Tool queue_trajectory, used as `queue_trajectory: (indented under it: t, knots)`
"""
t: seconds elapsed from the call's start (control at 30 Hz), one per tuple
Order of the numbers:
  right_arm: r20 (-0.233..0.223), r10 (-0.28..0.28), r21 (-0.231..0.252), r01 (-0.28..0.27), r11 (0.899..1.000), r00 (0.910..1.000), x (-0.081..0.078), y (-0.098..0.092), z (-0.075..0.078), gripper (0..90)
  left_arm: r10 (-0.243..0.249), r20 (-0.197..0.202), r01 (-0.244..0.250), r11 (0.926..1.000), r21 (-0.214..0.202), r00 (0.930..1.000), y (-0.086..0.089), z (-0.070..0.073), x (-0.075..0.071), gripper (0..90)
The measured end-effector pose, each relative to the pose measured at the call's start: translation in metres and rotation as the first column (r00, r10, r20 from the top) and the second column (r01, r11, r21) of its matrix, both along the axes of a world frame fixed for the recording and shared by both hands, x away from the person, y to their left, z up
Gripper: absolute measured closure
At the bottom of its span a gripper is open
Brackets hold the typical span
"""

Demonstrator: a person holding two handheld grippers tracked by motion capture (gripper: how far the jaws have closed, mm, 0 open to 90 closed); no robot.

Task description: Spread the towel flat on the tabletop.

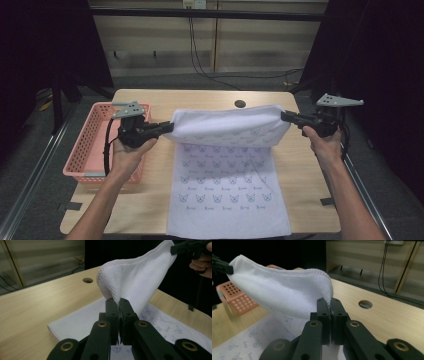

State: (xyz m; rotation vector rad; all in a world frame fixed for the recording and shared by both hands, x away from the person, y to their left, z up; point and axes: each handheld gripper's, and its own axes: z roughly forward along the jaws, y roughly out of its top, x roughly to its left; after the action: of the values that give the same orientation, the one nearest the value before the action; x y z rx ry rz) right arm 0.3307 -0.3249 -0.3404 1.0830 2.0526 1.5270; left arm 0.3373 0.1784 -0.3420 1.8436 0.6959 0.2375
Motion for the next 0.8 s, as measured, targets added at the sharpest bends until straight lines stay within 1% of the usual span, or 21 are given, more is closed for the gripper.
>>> queue_trajectory:
  t: [0.03, 0.07, 0.1, 0.13, 0.17, 0.2, 0.27, 0.3, 0.37, 0.4, 0.43, 0.47, 0.5, 0.53, 0.6, 0.63, 0.67, 0.7, 0.73, 0.77, 0.8]
  knots:
    - [0.010, 0.002, -0.002, -0.002, 1.000, 1.0000, -0.004, 0.000, 0.003, 87.2, -0.002, 0.003, 0.002, 0.9999, 0.013, 1.0000, 0.000, 0.002, -0.004, 87.4]
    - [0.017, 0.011, -0.002, -0.011, 1.000, 0.9998, -0.009, 0.001, 0.005, 87.2, 0.001, 0.015, -0.001, 0.9996, 0.028, 0.9999, 0.001, 0.001, -0.009, 87.4]
    - [0.022, 0.021, -0.003, -0.021, 1.000, 0.9995, -0.015, 0.000, 0.004, 87.2, -0.003, 0.013, 0.003, 0.9996, 0.027, 0.9999, 0.002, -0.001, -0.013, 87.4]
    - [0.024, 0.033, 0.007, -0.033, 0.999, 0.9992, -0.022, 0.000, 0.002, 87.2, -0.006, 0.003, 0.006, 0.9999, 0.014, 1.0000, 0.003, -0.005, -0.017, 87.3]
    - [0.016, 0.044, -0.003, -0.044, 0.999, 0.9989, -0.028, 0.000, -0.003, 87.2, -0.019, -0.004, 0.019, 0.9998, 0.008, 0.9998, 0.004, -0.010, -0.022, 87.4]
    - [0.004, 0.048, -0.018, -0.048, 0.999, 0.9989, -0.034, 0.000, -0.008, 87.2, -0.026, -0.011, 0.026, 0.9996, 0.012, 0.9996, 0.003, -0.016, -0.028, 87.3]
    - [-0.024, 0.066, -0.016, -0.066, 0.998, 0.9976, -0.046, -0.002, -0.020, 87.2, -0.040, -0.033, 0.041, 0.9991, 0.012, 0.9986, 0.002, -0.029, -0.039, 87.2]
    - [-0.029, 0.065, -0.015, -0.065, 0.998, 0.9975, -0.053, -0.003, -0.025, 87.2, -0.041, -0.047, 0.043, 0.9985, 0.034, 0.9980, 0.000, -0.035, -0.046, 87.3]
    - [-0.042, 0.070, 0.008, -0.070, 0.998, 0.9967, -0.065, -0.006, -0.033, 87.2, -0.063, -0.115, 0.065, 0.9977, 0.017, 0.9914, -0.003, -0.043, -0.053, 87.3]
    - [-0.041, 0.070, -0.005, -0.071, 0.997, 0.9967, -0.071, -0.006, -0.034, 87.1, -0.038, -0.088, 0.042, 0.9981, 0.044, 0.9954, -0.004, -0.044, -0.059, 87.3]
    - [-0.049, 0.076, -0.023, -0.077, 0.997, 0.9959, -0.077, -0.005, -0.035, 87.0, -0.043, -0.066, 0.047, 0.9970, 0.061, 0.9969, -0.006, -0.044, -0.063, 87.3]
    - [-0.046, 0.076, -0.028, -0.077, 0.997, 0.9960, -0.081, -0.005, -0.036, 87.1, -0.061, -0.068, 0.065, 0.9962, 0.058, 0.9959, -0.006, -0.045, -0.066, 87.2]
    - [-0.045, 0.079, -0.018, -0.080, 0.997, 0.9958, -0.086, -0.005, -0.037, 87.1, -0.063, -0.089, 0.067, 0.9966, 0.047, 0.9941, -0.005, -0.048, -0.068, 87.2]
    - [-0.051, 0.089, -0.007, -0.089, 0.996, 0.9947, -0.091, -0.004, -0.040, 87.1, -0.073, -0.100, 0.079, 0.9956, 0.050, 0.9923, -0.006, -0.053, -0.071, 87.2]
    - [-0.069, 0.100, -0.017, -0.101, 0.995, 0.9926, -0.100, -0.001, -0.049, 87.0, -0.076, -0.090, 0.085, 0.9913, 0.101, 0.9931, -0.006, -0.065, -0.079, 87.0]
    - [-0.081, 0.107, -0.027, -0.110, 0.994, 0.9909, -0.104, 0.000, -0.055, 86.9, -0.084, -0.100, 0.095, 0.9893, 0.110, 0.9914, -0.005, -0.073, -0.082, 86.8]
    - [-0.101, 0.112, -0.044, -0.117, 0.992, 0.9885, -0.108, 0.002, -0.062, 86.7, -0.082, -0.105, 0.094, 0.9883, 0.120, 0.9912, -0.003, -0.081, -0.085, 86.6]
    - [-0.124, 0.110, -0.067, -0.119, 0.991, 0.9861, -0.111, 0.004, -0.070, 86.5, -0.081, -0.115, 0.094, 0.9883, 0.120, 0.9901, -0.001, -0.090, -0.089, 86.4]
    - [-0.141, 0.112, -0.082, -0.125, 0.989, 0.9835, -0.113, 0.005, -0.078, 86.5, -0.081, -0.150, 0.099, 0.9882, 0.117, 0.9854, 0.000, -0.099, -0.090, 86.4]
    - [-0.158, 0.114, -0.083, -0.128, 0.988, 0.9809, -0.116, 0.006, -0.085, 86.2, -0.083, -0.167, 0.106, 0.9857, 0.131, 0.9823, 0.001, -0.109, -0.092, 86.3]
    - [-0.180, 0.122, -0.085, -0.139, 0.987, 0.9761, -0.118, 0.007, -0.093, 86.0, -0.090, -0.187, 0.117, 0.9833, 0.139, 0.9782, 0.000, -0.119, -0.094, 86.2]
